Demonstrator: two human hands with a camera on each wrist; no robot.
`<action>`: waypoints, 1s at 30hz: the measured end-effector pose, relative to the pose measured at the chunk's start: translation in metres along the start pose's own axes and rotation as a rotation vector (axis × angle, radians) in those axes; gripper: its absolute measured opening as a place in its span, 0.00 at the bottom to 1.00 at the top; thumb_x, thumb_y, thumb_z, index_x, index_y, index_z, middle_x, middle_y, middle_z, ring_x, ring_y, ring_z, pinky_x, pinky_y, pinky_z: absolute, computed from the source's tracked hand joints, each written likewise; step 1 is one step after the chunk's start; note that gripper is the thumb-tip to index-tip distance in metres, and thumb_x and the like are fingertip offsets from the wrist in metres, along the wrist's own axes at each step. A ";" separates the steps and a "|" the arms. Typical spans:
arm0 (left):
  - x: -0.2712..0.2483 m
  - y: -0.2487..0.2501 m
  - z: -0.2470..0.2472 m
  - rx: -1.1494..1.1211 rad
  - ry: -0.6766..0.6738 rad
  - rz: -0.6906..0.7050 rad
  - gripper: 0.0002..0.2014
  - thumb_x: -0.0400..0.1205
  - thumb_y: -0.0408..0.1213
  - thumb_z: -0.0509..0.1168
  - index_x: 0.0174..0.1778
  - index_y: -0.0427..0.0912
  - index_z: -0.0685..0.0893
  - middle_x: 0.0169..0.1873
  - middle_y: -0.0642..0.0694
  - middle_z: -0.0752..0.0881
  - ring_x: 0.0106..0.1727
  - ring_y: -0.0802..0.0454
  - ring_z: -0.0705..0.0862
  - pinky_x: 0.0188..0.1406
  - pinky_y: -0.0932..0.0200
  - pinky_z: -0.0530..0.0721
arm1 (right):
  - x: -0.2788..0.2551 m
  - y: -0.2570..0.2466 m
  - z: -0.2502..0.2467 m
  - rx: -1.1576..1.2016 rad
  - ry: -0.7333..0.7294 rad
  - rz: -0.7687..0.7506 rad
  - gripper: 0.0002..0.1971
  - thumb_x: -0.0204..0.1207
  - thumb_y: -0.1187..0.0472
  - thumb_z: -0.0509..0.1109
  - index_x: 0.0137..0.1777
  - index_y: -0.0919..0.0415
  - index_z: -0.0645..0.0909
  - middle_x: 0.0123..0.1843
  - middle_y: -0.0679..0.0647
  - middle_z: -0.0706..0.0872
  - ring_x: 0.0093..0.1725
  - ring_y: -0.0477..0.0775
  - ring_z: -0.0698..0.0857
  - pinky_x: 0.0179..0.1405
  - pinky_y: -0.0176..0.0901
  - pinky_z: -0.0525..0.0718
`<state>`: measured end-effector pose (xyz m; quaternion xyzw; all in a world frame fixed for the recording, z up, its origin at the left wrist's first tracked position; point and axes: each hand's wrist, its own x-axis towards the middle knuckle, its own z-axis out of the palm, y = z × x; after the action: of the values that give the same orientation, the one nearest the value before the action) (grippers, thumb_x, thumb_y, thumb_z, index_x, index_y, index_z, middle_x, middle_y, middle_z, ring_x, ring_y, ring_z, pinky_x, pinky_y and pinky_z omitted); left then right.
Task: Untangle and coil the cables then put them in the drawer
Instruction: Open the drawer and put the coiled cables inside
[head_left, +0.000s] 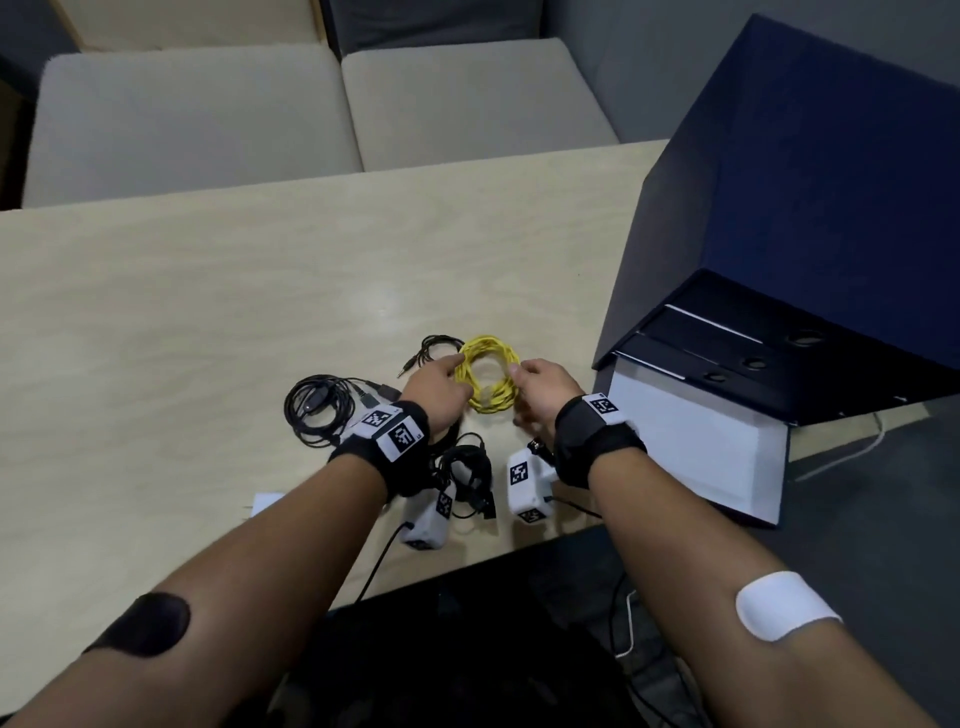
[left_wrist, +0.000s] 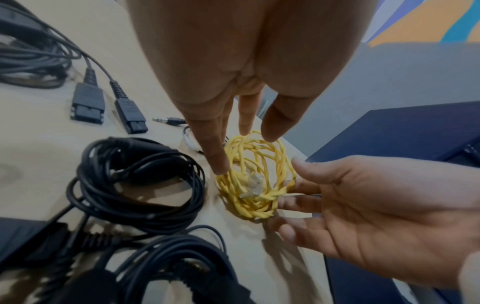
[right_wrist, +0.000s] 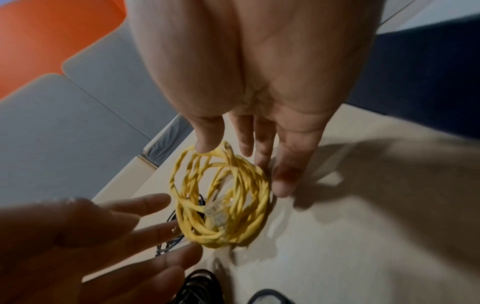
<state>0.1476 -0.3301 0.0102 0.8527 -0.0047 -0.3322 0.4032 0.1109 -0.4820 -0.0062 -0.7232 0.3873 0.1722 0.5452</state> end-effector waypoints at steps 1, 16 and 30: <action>0.002 -0.001 0.000 0.006 -0.003 0.002 0.28 0.79 0.33 0.63 0.78 0.44 0.71 0.72 0.42 0.77 0.69 0.46 0.78 0.62 0.65 0.72 | 0.002 0.001 0.003 -0.001 0.004 0.009 0.20 0.83 0.50 0.64 0.70 0.60 0.76 0.38 0.57 0.83 0.30 0.58 0.80 0.33 0.48 0.83; 0.009 -0.009 -0.005 -0.047 -0.032 0.012 0.25 0.77 0.31 0.64 0.73 0.42 0.74 0.66 0.39 0.80 0.57 0.43 0.84 0.56 0.57 0.80 | 0.006 0.006 0.015 0.375 -0.055 0.099 0.07 0.80 0.62 0.70 0.50 0.59 0.72 0.58 0.66 0.82 0.39 0.59 0.85 0.31 0.49 0.85; -0.012 0.021 -0.003 -0.394 -0.084 0.137 0.26 0.85 0.33 0.62 0.78 0.53 0.66 0.41 0.43 0.81 0.34 0.46 0.86 0.43 0.49 0.90 | -0.032 -0.006 -0.022 0.492 0.016 -0.120 0.02 0.83 0.66 0.65 0.51 0.62 0.74 0.46 0.60 0.87 0.37 0.57 0.86 0.27 0.43 0.86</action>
<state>0.1452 -0.3388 0.0330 0.7406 -0.0144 -0.3337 0.5831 0.0909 -0.4895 0.0264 -0.5916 0.3781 0.0343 0.7112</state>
